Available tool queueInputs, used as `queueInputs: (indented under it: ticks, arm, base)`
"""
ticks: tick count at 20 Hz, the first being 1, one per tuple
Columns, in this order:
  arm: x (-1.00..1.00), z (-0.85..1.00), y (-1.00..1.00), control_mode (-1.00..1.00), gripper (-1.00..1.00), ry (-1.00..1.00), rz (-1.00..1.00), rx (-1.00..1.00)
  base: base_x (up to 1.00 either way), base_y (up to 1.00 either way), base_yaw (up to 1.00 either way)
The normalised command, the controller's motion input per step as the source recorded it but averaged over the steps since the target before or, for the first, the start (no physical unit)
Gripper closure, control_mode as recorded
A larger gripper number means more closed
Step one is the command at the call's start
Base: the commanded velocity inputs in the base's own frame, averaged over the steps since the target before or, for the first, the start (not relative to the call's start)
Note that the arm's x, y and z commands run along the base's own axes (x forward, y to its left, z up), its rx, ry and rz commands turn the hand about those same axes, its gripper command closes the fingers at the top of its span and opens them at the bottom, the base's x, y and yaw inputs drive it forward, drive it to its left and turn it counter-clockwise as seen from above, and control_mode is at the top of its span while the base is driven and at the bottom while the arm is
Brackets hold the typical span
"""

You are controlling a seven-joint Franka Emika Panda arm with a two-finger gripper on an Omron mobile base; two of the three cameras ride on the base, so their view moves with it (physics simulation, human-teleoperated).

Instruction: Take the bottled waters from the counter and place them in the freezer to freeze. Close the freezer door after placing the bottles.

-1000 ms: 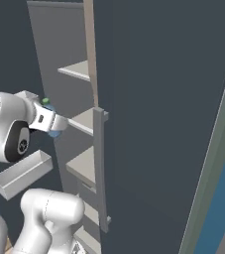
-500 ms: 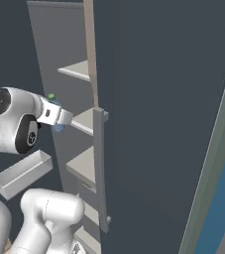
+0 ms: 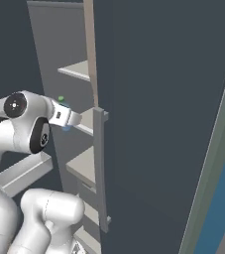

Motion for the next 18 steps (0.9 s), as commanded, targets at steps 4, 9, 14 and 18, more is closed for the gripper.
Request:
queueInputs:
  ticks: [4,9,14,18]
  arm:
    - [0.31,-0.16,-0.01,-1.0,1.0,0.0,0.0,0.0]
    - [0.32,-0.1,0.0,-1.0,1.0,0.0,0.0,0.0]
    - [0.3,-0.05,-0.03,-1.0,1.0,0.0,0.0,0.0]
    - [0.27,-0.06,-0.02,-1.0,1.0,0.0,0.0,0.0]
  base:
    - [0.0,0.0,0.0]
    - [0.0,0.0,0.0]
    - [0.0,0.0,0.0]
    - [0.0,0.0,0.0]
